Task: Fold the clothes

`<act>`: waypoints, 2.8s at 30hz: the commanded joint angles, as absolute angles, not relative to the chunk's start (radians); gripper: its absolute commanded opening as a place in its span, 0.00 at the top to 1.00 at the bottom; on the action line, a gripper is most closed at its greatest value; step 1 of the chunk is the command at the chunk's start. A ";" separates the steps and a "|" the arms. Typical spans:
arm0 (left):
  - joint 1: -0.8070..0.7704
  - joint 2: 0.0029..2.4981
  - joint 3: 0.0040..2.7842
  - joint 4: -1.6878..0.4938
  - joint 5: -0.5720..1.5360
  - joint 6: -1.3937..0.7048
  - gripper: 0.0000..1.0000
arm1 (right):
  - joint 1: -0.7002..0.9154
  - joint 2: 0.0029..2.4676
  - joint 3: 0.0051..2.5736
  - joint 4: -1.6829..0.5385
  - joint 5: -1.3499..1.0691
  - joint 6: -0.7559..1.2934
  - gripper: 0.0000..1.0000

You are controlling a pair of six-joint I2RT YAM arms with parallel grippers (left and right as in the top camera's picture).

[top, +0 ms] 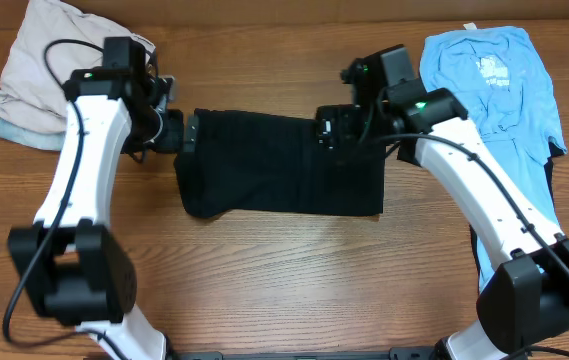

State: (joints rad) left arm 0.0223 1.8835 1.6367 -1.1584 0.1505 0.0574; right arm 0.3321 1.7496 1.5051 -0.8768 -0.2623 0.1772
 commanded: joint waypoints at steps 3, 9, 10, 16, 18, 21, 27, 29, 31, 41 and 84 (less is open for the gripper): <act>0.030 2.041 1.638 -1.129 0.260 0.247 0.00 | 0.282 1.742 1.518 -0.906 -0.254 0.148 0.00; 0.030 2.117 1.638 -1.074 0.264 0.306 0.00 | 0.266 1.742 1.504 -0.907 -0.229 0.126 0.00; 0.030 2.122 1.638 -1.066 0.267 0.319 0.00 | 0.266 1.744 1.503 -0.907 -0.223 0.124 0.00; 0.023 2.166 1.638 -0.995 0.308 0.401 0.00 | 0.266 1.750 1.497 -0.891 -0.218 0.123 0.01; 0.021 2.185 1.638 -0.971 0.308 0.406 0.01 | 0.266 1.757 1.497 -0.889 -0.218 0.123 0.02; 0.014 2.210 1.638 -0.947 0.307 0.416 0.04 | 0.266 1.769 1.497 -0.889 -0.218 0.123 0.03; 0.003 2.250 1.638 -0.937 0.286 0.413 0.16 | 0.266 1.782 1.497 -0.886 -0.218 0.123 0.09; 0.003 2.263 1.638 -0.941 0.285 0.366 0.36 | 0.267 1.783 1.497 -0.877 -0.218 0.127 0.13; 0.000 2.269 1.638 -0.942 0.279 0.325 0.57 | 0.267 1.787 1.497 -0.870 -0.220 0.132 0.16; 0.016 2.255 1.688 -1.026 0.224 0.167 0.96 | 0.268 1.858 1.485 -0.863 -0.256 0.178 0.83; -0.311 2.205 2.466 -1.611 0.105 0.102 0.96 | 0.253 2.139 1.473 -0.692 -0.618 0.371 0.96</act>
